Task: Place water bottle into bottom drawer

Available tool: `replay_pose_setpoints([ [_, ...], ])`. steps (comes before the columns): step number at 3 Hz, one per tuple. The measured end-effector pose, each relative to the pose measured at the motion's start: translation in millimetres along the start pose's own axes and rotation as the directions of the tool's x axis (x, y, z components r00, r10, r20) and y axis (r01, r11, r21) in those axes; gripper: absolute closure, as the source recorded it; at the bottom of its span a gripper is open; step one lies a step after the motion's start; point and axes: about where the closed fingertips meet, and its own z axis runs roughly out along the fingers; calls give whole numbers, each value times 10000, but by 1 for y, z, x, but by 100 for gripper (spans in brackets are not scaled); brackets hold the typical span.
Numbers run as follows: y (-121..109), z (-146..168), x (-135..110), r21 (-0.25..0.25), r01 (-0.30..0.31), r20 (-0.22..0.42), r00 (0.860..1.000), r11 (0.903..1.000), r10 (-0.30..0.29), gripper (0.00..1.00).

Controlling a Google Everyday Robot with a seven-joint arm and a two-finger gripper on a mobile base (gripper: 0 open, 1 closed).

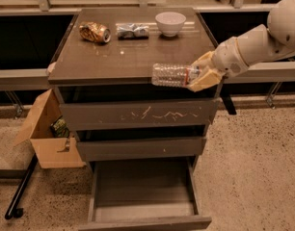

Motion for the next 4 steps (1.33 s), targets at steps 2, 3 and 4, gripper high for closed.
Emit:
replay_pose_setpoints([
  [2,99,23,65,-868,-429,-374,9985,9953,398,100],
  [3,99,23,65,-865,-424,-370,9985,9953,393,100],
  [4,113,49,90,-1135,-318,-662,9975,9930,244,100],
])
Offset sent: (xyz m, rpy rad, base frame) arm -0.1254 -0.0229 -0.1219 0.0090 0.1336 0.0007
